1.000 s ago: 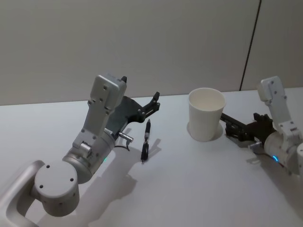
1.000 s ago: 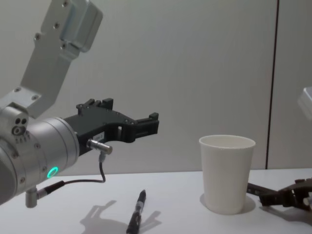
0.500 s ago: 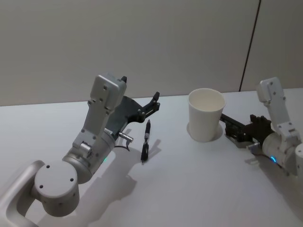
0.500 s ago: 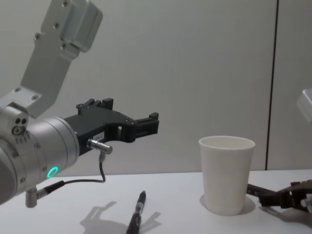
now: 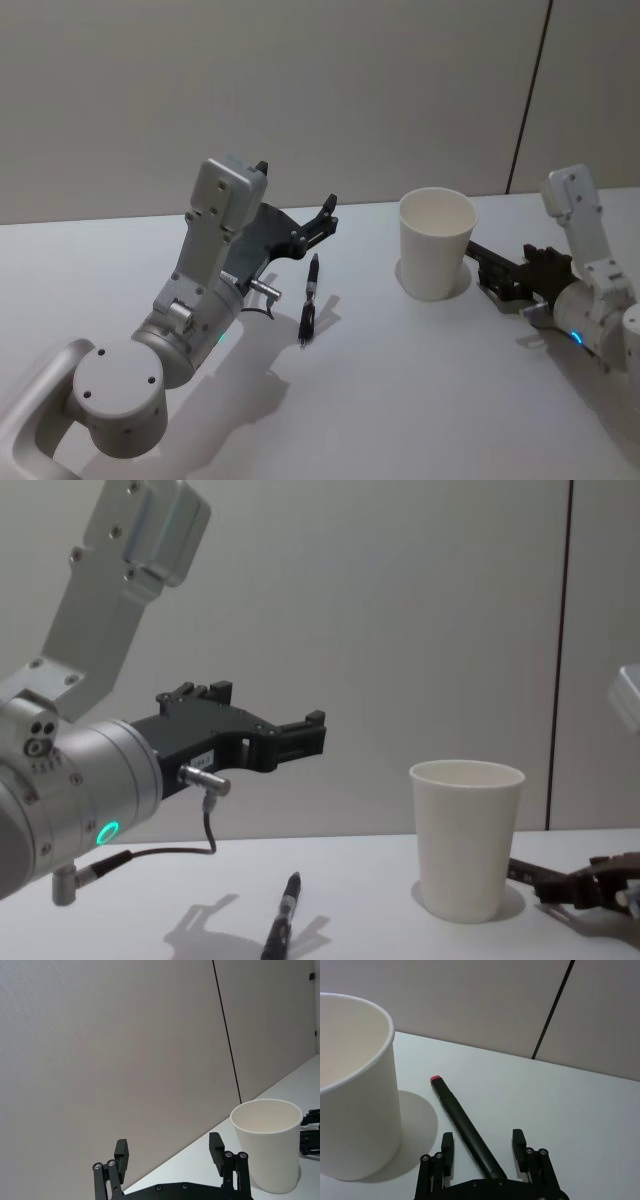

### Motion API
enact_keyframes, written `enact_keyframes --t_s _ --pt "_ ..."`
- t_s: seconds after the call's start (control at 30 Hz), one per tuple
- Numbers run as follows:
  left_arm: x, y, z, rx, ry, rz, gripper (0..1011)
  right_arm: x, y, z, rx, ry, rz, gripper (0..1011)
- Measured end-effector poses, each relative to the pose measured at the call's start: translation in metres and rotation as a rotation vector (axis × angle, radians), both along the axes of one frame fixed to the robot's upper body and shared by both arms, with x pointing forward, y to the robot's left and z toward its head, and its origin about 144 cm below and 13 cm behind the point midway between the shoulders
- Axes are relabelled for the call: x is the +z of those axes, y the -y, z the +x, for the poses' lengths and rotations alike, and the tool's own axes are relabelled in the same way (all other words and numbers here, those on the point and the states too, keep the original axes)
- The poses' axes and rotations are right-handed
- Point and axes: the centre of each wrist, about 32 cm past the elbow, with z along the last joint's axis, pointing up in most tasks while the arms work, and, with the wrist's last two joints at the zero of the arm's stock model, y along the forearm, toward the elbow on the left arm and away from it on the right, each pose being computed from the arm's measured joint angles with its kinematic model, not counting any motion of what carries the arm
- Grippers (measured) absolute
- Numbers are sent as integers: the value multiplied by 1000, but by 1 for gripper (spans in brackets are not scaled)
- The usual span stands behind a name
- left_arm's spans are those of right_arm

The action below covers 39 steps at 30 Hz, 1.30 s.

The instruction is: Place the pen into the pen holder.

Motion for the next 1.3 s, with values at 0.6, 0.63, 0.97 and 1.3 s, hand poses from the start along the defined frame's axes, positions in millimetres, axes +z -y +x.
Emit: enact_keyframes --t_s 0.6,0.63,0.97,1.3 --pt "0 0 0 0 0 0 1001 -3 -1 -1 15 2 41 468" --pt "0 0 0 0 0 0 1001 -3 -1 -1 16 2 43 430" --pt "0 0 0 0 0 0 1001 -5 -2 -1 26 4 64 208" --pt "0 0 0 0 0 0 1001 -5 -2 -2 28 6 71 180"
